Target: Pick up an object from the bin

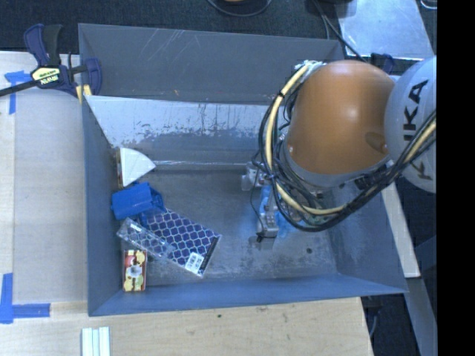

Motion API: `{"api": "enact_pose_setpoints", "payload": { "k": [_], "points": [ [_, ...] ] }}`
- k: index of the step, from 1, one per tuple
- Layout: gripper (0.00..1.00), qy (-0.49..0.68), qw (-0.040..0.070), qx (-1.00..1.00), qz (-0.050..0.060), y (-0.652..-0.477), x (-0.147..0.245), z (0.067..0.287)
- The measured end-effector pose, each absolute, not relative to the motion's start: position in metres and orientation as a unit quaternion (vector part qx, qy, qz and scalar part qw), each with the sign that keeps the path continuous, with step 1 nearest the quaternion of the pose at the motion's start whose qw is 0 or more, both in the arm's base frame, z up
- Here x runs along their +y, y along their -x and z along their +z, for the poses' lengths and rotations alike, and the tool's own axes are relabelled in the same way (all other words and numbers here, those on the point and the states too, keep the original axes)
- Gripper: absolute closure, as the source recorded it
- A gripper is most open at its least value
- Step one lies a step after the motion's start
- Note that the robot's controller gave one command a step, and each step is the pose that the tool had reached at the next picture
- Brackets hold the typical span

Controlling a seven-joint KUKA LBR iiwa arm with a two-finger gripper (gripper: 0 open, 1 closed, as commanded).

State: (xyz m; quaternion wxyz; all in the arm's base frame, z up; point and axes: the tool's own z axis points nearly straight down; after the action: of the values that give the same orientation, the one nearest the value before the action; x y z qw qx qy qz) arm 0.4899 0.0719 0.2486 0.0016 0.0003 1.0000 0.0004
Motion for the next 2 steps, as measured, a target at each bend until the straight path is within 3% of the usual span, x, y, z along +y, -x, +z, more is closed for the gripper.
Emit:
{"api": "enact_pose_setpoints", "payload": {
  "k": [1, 2],
  "points": [
    [0.0, 0.118, 0.001, 0.993, 0.0, -0.517, 0.133, 0.123],
    [0.0, 0.144, 0.006, 0.99, 0.001, -0.525, 0.161, 0.163]
  ]
}}
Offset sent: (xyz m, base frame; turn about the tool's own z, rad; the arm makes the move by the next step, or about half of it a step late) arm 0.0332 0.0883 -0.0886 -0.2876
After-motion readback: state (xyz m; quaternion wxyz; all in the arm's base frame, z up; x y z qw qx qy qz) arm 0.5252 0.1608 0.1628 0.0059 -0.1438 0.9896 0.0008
